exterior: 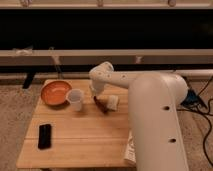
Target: Drag the pepper across the table
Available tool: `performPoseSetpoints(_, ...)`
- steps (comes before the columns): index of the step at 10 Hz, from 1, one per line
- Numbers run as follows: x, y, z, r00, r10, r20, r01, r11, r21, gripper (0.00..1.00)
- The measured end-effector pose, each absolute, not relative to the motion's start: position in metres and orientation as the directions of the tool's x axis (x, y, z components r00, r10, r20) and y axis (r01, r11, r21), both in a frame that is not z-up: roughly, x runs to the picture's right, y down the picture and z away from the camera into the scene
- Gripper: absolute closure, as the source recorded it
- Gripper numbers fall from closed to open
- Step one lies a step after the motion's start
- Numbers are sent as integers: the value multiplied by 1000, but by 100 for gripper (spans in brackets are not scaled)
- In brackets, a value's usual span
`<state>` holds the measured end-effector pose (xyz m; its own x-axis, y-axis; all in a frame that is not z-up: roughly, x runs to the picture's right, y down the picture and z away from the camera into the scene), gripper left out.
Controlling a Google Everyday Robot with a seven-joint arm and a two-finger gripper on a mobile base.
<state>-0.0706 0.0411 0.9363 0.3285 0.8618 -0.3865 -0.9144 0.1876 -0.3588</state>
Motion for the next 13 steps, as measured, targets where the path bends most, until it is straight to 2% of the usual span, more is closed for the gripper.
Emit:
performPoseSetpoints(1, -69, 35, 938, 330, 868, -372, -910, 189, -368, 20)
performPoseSetpoints(13, -73, 13, 926, 383, 878, -286, -873, 244, -421, 20)
